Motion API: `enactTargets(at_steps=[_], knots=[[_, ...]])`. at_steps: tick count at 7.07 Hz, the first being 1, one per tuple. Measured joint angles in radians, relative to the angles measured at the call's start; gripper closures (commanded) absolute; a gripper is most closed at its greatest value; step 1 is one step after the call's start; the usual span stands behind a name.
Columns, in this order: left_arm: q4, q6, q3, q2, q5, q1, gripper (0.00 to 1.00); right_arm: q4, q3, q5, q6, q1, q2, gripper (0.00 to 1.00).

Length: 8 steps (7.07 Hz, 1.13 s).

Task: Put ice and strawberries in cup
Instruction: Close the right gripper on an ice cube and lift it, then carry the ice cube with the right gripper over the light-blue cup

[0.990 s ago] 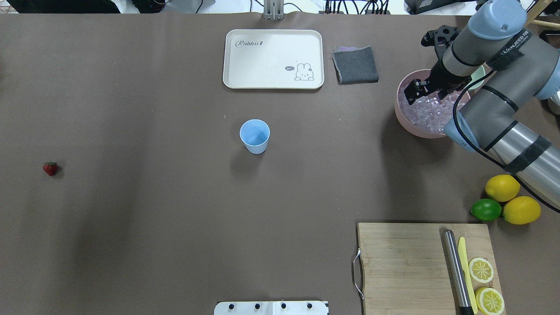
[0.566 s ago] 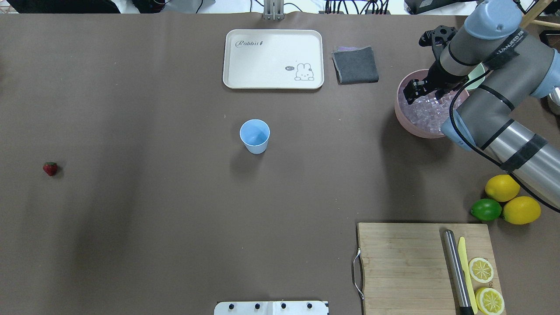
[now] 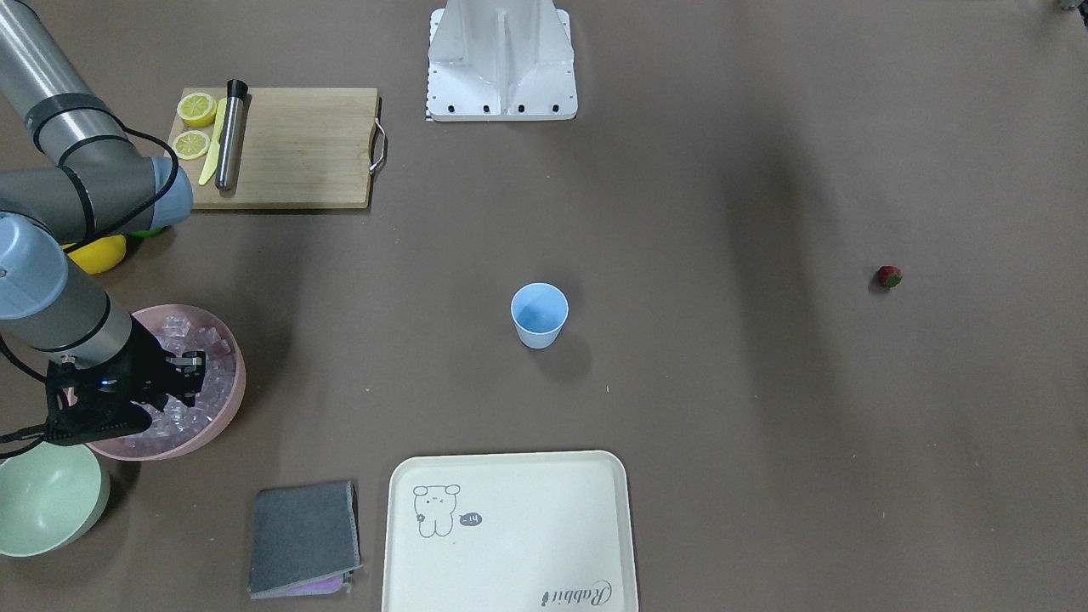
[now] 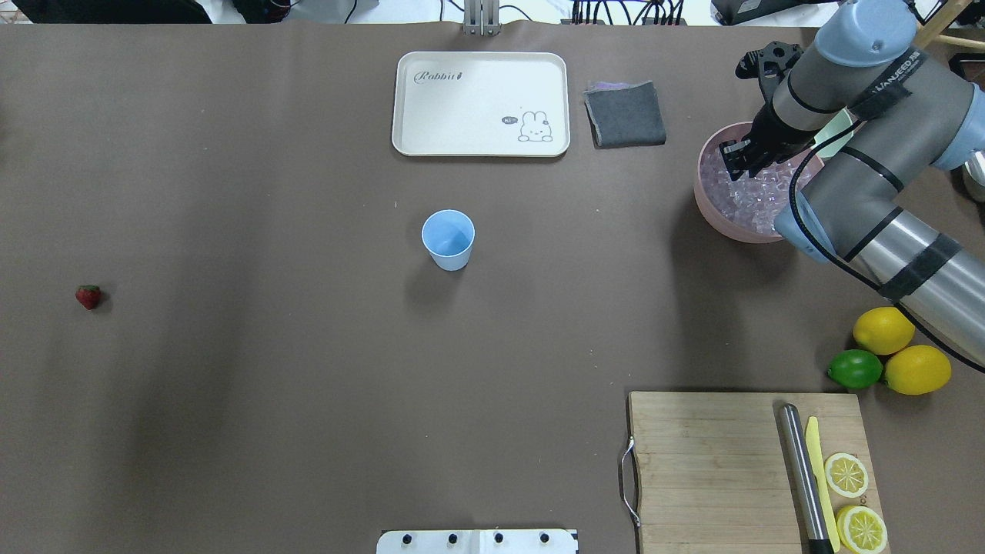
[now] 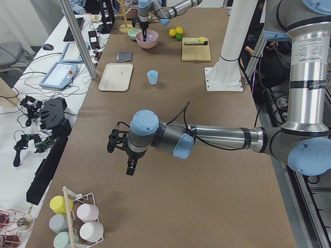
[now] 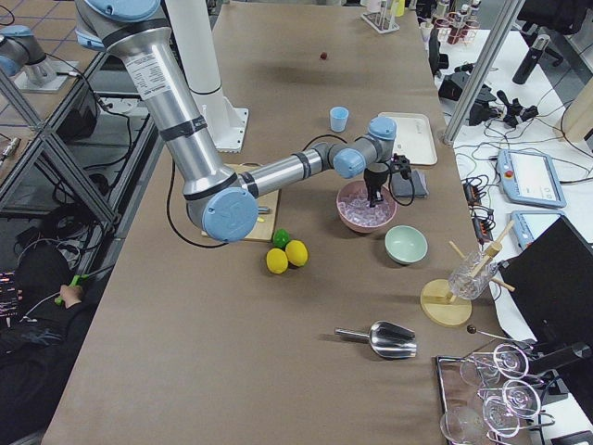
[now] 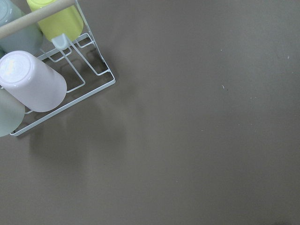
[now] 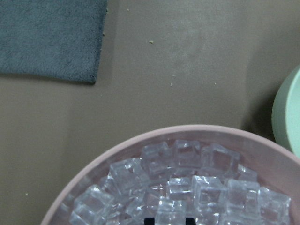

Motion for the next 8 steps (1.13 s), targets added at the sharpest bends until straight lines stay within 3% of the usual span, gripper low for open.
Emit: enactTargets(at_steps=[1, 6, 8], knots=[[0.000, 0.000, 0.000, -0.002, 0.000, 0.000, 0.02, 0.000, 0.000, 0.001, -0.002, 0.002, 0.002, 1.00], [0.001, -0.001, 0.001, -0.008, 0.000, 0.000, 0.02, -0.045, 0.057, 0.105, -0.053, 0.092, 0.040, 1.00], [0.002, -0.001, 0.001, -0.008, 0.000, 0.000, 0.02, -0.096, 0.102, 0.176, 0.010, 0.091, 0.121, 1.00]])
